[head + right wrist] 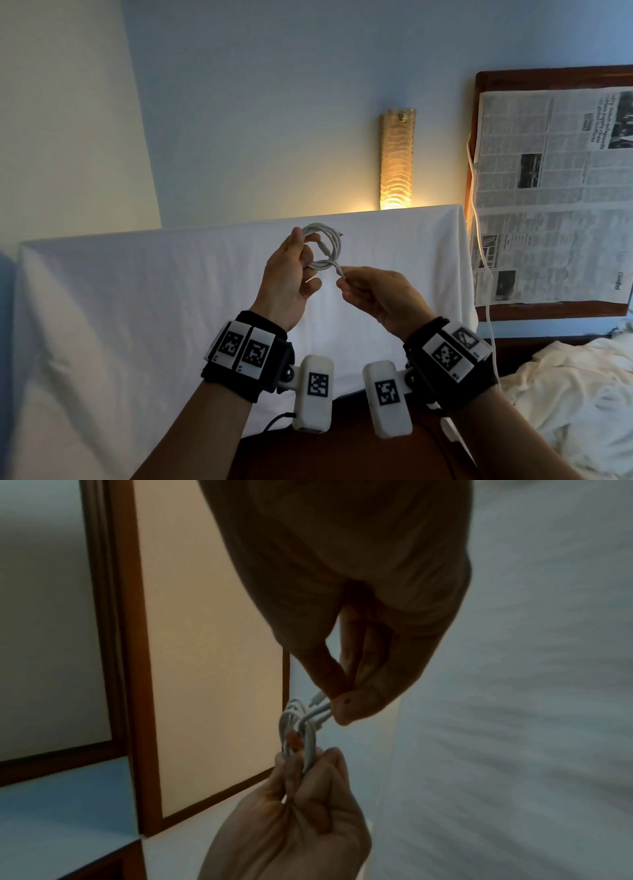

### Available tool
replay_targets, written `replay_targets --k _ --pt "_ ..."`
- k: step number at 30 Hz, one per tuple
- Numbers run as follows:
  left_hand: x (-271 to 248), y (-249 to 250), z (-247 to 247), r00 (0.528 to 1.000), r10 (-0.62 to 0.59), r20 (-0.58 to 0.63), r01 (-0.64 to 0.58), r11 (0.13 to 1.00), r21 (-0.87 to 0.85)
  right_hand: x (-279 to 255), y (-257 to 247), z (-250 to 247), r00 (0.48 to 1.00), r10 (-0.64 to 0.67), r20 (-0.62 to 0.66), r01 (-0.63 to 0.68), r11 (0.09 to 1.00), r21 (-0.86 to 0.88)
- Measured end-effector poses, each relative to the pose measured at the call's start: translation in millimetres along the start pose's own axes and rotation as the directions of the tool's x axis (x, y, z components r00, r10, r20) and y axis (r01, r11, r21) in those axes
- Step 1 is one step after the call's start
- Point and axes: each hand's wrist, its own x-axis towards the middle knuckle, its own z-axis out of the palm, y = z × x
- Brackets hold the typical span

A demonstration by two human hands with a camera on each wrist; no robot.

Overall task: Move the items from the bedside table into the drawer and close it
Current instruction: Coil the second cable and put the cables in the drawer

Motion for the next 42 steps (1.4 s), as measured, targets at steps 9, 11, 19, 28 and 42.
replay_targets --k 9,11,19,28,42 --pt "-1 3 -8 0.998 -0.059 -0.033 0.056 0.995 -0.082 6 -9 2 0.994 -0.089 0.057 0.099 0.972 -0.215" --pt "-1 2 -10 0.997 -0.068 -0.029 0.064 0.992 -0.112 6 -9 3 0.995 -0.067 0.068 0.081 0.972 -0.222" --pt "2 3 -14 0.994 -0.100 -0.040 0.096 0.992 -0.083 7 -9 2 0.984 -0.098 0.150 0.153 0.896 -0.418" --pt "7 4 -14 0.988 -0.157 -0.013 0.154 0.978 -0.140 11 -13 3 0.970 -0.144 0.198 0.228 0.828 -0.513" --pt "5 -11 -7 0.998 -0.069 -0.011 0.069 0.983 0.170 14 -14 17 0.938 -0.304 0.170 0.346 0.863 -0.367"
